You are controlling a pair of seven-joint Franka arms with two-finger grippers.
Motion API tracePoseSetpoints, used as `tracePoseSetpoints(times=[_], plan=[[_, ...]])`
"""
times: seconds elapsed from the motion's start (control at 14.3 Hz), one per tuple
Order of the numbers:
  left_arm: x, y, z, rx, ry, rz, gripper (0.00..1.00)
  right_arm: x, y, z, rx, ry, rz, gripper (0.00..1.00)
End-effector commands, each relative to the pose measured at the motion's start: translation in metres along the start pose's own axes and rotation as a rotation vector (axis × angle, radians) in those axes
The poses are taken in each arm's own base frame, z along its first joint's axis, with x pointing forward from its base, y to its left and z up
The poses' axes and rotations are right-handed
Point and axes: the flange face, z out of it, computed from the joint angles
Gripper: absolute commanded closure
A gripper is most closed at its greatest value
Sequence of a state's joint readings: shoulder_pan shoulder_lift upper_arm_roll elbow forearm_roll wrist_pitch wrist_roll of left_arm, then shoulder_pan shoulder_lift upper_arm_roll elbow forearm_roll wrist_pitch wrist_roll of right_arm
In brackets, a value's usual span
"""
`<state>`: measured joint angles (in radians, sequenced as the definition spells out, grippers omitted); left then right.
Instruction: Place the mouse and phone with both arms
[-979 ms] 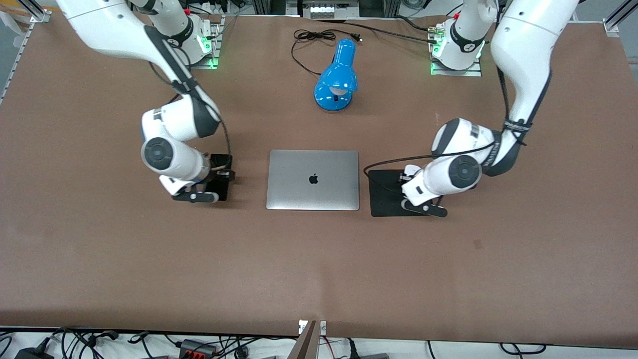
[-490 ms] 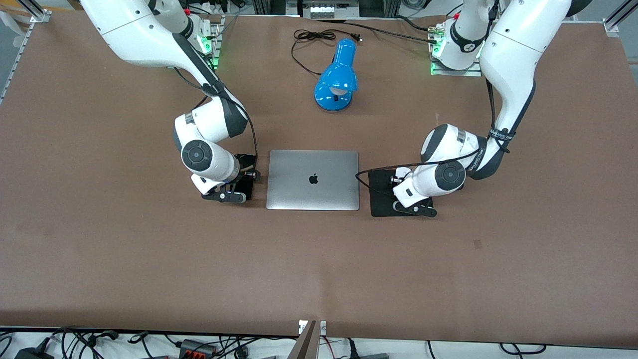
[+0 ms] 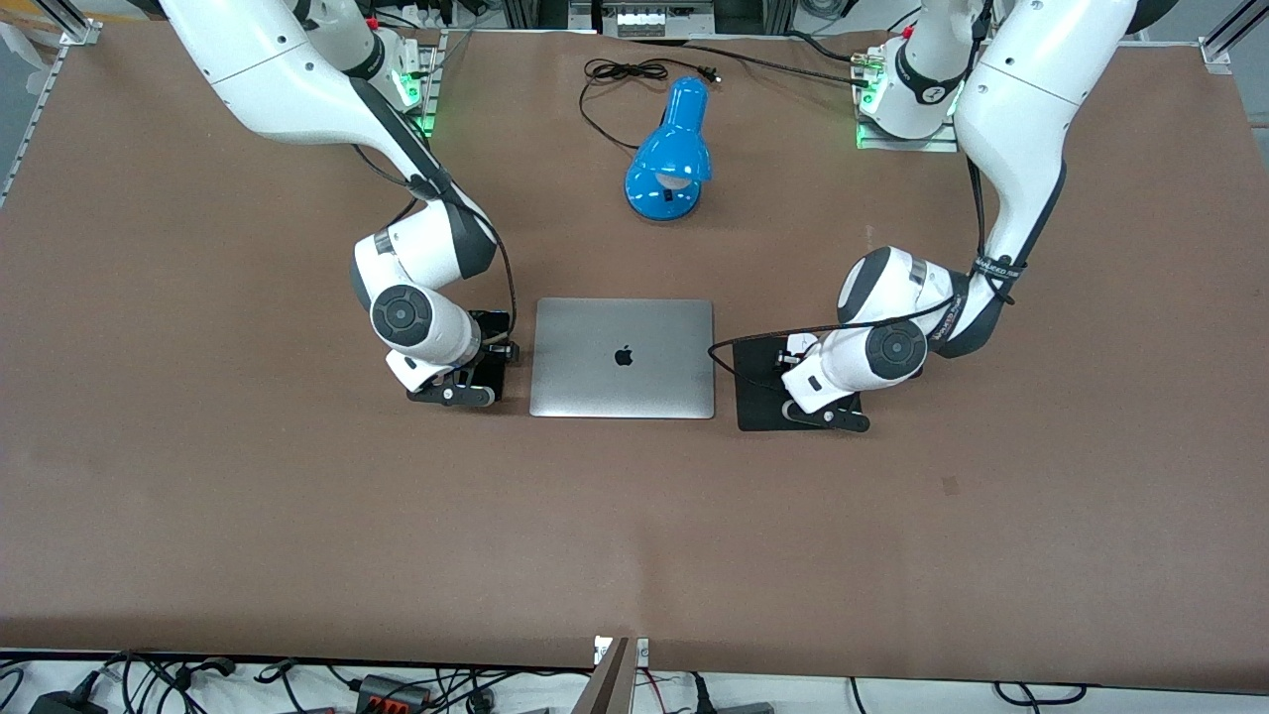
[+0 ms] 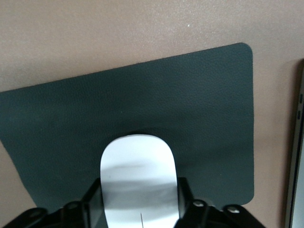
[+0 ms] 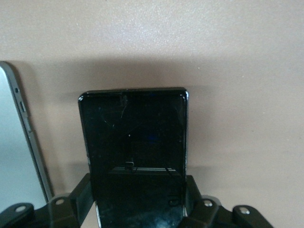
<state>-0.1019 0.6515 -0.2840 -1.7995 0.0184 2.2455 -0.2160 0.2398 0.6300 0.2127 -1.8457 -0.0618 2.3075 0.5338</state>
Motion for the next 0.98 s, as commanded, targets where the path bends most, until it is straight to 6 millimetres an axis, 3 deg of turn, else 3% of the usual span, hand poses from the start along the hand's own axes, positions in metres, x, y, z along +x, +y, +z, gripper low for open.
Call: tracePoseSetpoints(times=[0.0, 0.14, 0.21, 0.28, 0.35, 0.49, 0.7, 0.91], plan=[[0.002, -0.009, -0.025, 0.006, 0.002, -0.026, 0.00, 0.003, -0.006, -0.002, -0.005, 0.011, -0.018, 0.70], [0.006, -0.022, -0.058, 0.011, 0.004, -0.045, 0.00, 0.001, -0.009, 0.002, -0.007, 0.006, -0.024, 0.66], [0.006, -0.034, -0.077, 0.013, 0.002, -0.063, 0.00, 0.001, -0.010, 0.004, -0.004, 0.008, -0.019, 0.26], [0.005, -0.047, -0.096, 0.014, 0.007, -0.081, 0.00, 0.002, -0.010, 0.002, 0.002, 0.019, -0.016, 0.00], [0.000, -0.056, -0.119, 0.020, 0.015, -0.096, 0.00, 0.003, -0.011, -0.004, 0.005, 0.028, -0.022, 0.00], [-0.013, -0.067, -0.161, 0.036, 0.030, -0.116, 0.00, 0.003, -0.009, -0.049, 0.005, 0.066, -0.031, 0.00], [-0.039, -0.109, -0.231, 0.047, 0.073, -0.186, 0.00, 0.004, -0.004, -0.147, -0.008, 0.113, -0.026, 0.00], [-0.078, -0.149, -0.312, 0.060, 0.117, -0.276, 0.00, 0.014, 0.009, -0.245, -0.036, 0.125, -0.059, 0.00]])
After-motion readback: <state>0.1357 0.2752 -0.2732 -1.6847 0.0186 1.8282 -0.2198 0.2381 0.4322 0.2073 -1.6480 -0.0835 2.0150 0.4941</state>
